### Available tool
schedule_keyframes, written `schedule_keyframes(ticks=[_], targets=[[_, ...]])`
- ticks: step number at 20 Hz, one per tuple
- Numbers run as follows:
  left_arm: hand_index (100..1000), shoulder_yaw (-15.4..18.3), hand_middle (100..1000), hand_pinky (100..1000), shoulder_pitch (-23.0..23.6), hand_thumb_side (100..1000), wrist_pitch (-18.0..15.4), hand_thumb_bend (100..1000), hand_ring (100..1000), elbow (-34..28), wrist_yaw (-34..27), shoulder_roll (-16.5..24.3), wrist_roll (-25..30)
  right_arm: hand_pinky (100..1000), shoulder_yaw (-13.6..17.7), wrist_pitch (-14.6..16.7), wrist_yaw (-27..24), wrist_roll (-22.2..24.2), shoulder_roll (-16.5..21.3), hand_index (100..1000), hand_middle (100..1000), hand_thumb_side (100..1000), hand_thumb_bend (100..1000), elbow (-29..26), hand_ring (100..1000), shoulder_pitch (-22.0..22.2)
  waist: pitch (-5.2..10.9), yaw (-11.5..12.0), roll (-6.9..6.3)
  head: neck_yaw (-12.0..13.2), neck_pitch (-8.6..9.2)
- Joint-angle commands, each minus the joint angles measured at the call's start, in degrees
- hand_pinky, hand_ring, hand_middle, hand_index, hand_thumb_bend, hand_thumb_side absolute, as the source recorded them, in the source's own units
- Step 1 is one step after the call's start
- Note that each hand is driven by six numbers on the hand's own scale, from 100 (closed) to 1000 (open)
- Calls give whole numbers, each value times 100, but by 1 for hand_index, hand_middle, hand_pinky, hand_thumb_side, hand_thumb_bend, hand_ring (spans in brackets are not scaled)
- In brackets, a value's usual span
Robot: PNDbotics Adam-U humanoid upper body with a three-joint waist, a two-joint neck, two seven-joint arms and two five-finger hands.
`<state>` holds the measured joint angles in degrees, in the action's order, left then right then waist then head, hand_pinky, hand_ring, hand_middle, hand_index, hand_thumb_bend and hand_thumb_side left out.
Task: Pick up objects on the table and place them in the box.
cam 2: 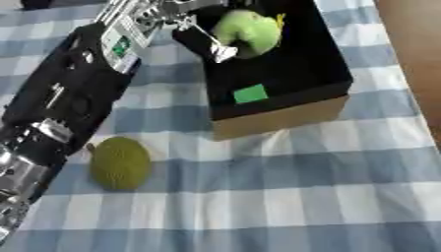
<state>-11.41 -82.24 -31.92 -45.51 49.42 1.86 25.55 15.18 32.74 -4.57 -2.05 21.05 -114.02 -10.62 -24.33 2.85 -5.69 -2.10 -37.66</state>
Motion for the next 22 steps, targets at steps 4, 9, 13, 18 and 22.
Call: schedule_keyframes(ticks=[4, 9, 13, 18, 22], targets=[[958, 83, 843, 873, -87, 654, 47, 296, 891, -147, 445, 76, -414, 964, 32, -20, -31, 11, 165, 947, 397, 470, 100, -58, 1000, -37, 205, 0, -31, 3, 14], [949, 91, 836, 868, -52, 622, 17, 271, 889, -194, 491, 109, -624, 964, 28, -22, -8, 29, 157, 947, 393, 470, 100, -58, 1000, -9, 206, 26, -24, 22, -1], [937, 45, 819, 854, -10, 527, -29, 131, 874, -438, 161, 238, -598, 964, 34, -25, 14, 28, 155, 947, 392, 470, 100, -58, 1000, 13, 211, 58, -24, 28, -34], [915, -160, 790, 832, 114, 387, 25, 100, 844, -1192, -741, 792, -472, 964, 59, -27, 50, 2, 182, 947, 394, 470, 100, -58, 1000, 51, 228, 131, -52, -4, -86], [908, -584, 791, 834, 365, 350, 48, 153, 845, -2061, -1463, 1593, -452, 964, 92, -9, 105, -39, 219, 947, 393, 470, 100, -58, 1000, 105, 241, 224, -79, -110, -114]])
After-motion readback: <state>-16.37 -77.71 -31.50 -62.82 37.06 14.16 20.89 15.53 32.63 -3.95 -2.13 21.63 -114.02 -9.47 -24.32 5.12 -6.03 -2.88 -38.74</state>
